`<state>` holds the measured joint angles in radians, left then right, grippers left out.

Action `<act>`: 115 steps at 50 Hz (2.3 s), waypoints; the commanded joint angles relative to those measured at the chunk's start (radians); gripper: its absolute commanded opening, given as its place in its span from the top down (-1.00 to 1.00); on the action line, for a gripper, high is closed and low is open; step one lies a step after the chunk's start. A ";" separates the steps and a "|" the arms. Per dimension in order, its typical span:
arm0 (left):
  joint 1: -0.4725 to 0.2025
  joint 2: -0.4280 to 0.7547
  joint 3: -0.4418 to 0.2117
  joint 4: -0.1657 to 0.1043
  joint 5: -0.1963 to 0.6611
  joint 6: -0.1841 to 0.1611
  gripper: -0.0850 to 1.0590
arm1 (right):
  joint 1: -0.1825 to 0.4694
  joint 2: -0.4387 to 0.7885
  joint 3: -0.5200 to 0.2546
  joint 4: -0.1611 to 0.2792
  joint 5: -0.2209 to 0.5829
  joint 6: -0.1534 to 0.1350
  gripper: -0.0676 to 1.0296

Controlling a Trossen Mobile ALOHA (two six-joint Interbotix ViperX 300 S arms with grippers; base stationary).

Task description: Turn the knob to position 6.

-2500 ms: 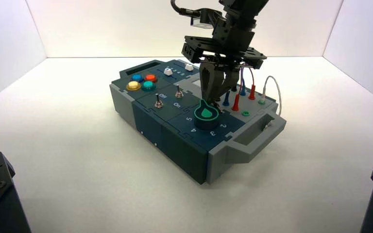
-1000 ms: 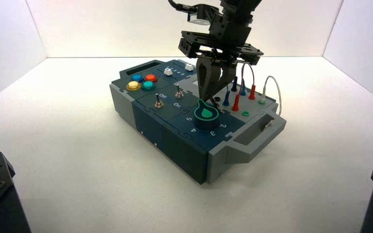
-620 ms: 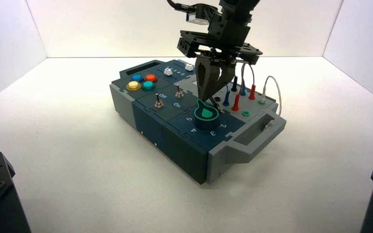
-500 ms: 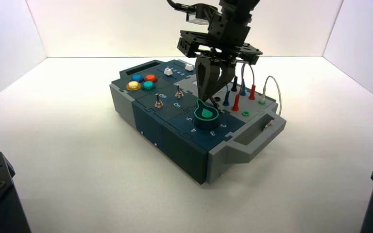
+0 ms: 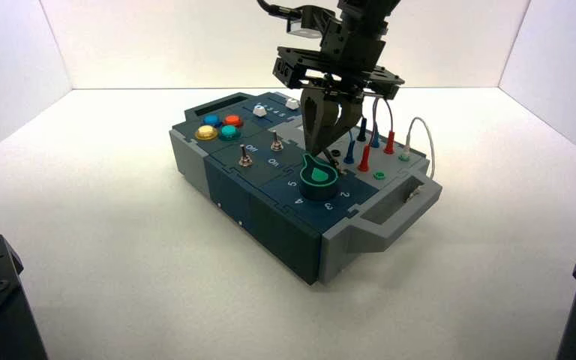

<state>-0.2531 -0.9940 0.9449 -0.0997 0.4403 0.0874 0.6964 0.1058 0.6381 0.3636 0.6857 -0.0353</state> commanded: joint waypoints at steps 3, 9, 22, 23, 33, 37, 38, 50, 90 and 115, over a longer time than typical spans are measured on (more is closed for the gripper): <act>-0.002 0.008 -0.029 -0.002 -0.011 0.002 0.91 | 0.005 -0.008 -0.025 0.000 -0.005 -0.003 0.92; -0.002 0.008 -0.029 -0.002 -0.011 0.000 0.91 | 0.003 -0.008 -0.028 -0.005 -0.006 -0.003 0.92; -0.002 0.008 -0.029 -0.002 -0.011 0.000 0.91 | -0.012 -0.008 -0.051 -0.031 -0.003 0.003 0.92; -0.002 0.008 -0.029 -0.002 -0.011 0.002 0.91 | -0.015 -0.008 -0.054 -0.032 0.000 0.003 0.92; -0.002 0.012 -0.028 -0.002 0.002 0.002 0.91 | -0.043 -0.015 -0.069 -0.055 0.025 0.005 0.92; -0.002 0.018 -0.029 -0.002 0.017 0.000 0.91 | -0.046 -0.020 -0.072 -0.061 0.037 0.005 0.92; -0.002 0.023 -0.032 -0.002 0.025 0.000 0.91 | -0.046 -0.021 -0.075 -0.064 0.038 0.006 0.92; -0.002 0.078 -0.058 -0.002 0.144 0.005 0.91 | -0.046 -0.031 -0.083 -0.080 0.066 0.006 0.92; -0.121 0.149 -0.106 -0.002 0.497 0.035 0.91 | -0.049 -0.195 -0.048 -0.155 0.295 0.018 0.92; -0.123 0.138 -0.101 -0.002 0.520 0.035 0.91 | 0.048 -0.278 0.009 -0.123 0.310 0.018 0.92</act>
<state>-0.3697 -0.8544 0.8667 -0.0997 0.9572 0.1181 0.7179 -0.1442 0.6504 0.2332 0.9956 -0.0169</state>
